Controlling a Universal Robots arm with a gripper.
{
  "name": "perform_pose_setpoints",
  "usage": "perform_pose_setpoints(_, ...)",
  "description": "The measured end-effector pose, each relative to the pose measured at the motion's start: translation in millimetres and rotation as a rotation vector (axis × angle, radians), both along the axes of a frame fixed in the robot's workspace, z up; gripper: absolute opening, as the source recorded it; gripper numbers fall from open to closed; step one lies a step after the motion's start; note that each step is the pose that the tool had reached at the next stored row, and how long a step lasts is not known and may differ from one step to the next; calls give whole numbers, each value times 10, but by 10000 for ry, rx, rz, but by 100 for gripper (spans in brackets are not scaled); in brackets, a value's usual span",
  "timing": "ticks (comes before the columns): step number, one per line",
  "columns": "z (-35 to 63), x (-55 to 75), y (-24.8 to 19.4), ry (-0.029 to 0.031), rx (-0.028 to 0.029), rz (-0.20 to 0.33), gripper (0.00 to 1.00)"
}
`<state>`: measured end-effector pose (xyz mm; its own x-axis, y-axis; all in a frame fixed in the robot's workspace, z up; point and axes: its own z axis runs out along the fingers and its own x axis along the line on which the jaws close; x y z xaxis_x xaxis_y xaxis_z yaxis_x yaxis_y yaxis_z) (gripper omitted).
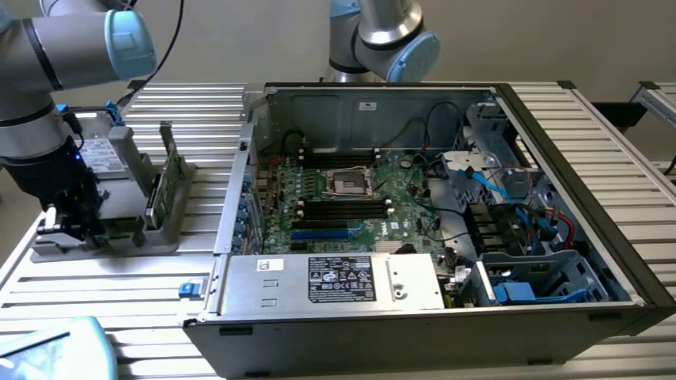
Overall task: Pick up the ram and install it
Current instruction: 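Pick up the ram and move it above insertion slot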
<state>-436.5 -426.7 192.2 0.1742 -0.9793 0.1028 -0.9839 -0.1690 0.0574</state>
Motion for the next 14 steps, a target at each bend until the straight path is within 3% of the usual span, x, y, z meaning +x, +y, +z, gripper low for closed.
perform_pose_setpoints(14,-33,0,0,-15,2,0,36)
